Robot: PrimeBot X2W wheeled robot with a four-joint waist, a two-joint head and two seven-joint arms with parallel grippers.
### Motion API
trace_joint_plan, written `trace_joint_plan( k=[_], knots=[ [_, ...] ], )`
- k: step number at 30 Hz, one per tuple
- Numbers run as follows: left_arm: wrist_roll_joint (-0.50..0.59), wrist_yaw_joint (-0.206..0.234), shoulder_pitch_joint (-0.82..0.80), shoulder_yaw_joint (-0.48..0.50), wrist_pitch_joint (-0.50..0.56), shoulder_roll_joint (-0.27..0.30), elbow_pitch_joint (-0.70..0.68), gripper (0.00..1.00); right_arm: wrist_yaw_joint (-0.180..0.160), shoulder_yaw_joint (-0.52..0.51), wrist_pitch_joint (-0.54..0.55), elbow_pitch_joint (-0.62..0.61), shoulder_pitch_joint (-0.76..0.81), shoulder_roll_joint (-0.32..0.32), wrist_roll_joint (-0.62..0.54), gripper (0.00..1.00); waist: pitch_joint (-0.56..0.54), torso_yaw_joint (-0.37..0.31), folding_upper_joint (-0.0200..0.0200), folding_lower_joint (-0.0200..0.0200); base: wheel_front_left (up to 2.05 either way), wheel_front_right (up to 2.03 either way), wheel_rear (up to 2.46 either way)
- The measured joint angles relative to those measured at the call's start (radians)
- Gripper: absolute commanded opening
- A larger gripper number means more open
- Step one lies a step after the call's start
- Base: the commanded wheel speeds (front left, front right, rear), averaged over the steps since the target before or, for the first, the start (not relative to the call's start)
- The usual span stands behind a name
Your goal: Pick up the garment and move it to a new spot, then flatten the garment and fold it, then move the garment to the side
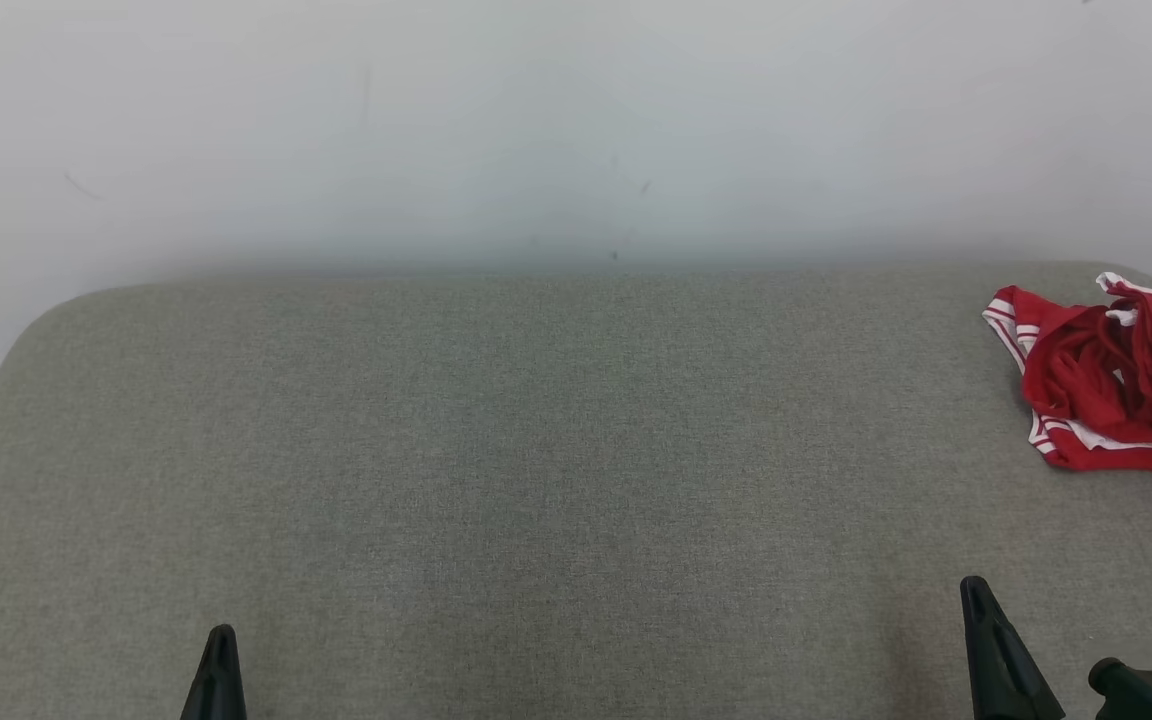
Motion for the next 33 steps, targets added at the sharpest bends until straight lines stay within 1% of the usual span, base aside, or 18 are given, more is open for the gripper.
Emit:
trace_joint_plan(
  k=[2, 15, 25, 26, 33],
  knots=[
    [-0.036, -0.007, -0.003, 0.002, 0.009, -0.002, 0.003, 0.00, 0.000, -0.002, 0.008, 0.005, -0.005, 0.000, 0.038, 0.00, 0.001, 0.000, 0.0000, 0.0000, 0.00, 0.00, 0.00],
    [-0.265, -0.016, -0.034, 0.015, 0.063, -0.007, 0.019, 0.00, 0.000, -0.014, 0.048, 0.031, -0.041, 0.002, 0.264, 0.00, 0.004, -0.002, 0.0000, 0.0000, 0.00, 0.00, 0.00],
    [-0.412, -0.025, -0.058, 0.025, 0.099, -0.012, 0.032, 0.00, 0.000, -0.023, 0.079, 0.049, -0.066, 0.004, 0.417, 0.00, 0.006, -0.003, 0.0000, 0.0000, 0.00, 0.00, 0.00],
    [-0.446, -0.025, -0.062, 0.027, 0.107, -0.012, 0.035, 0.00, 0.000, -0.026, 0.083, 0.052, -0.071, 0.006, 0.445, 0.00, 0.007, -0.003, 0.0000, 0.0000, 0.00, 0.00, 0.00],
    [-0.536, -0.033, -0.077, 0.034, 0.133, -0.015, 0.044, 0.00, 0.000, -0.033, 0.101, 0.062, -0.087, 0.008, 0.539, 0.00, 0.009, -0.004, 0.0000, 0.0000, 0.00, 0.00, 0.00]
  ],
)
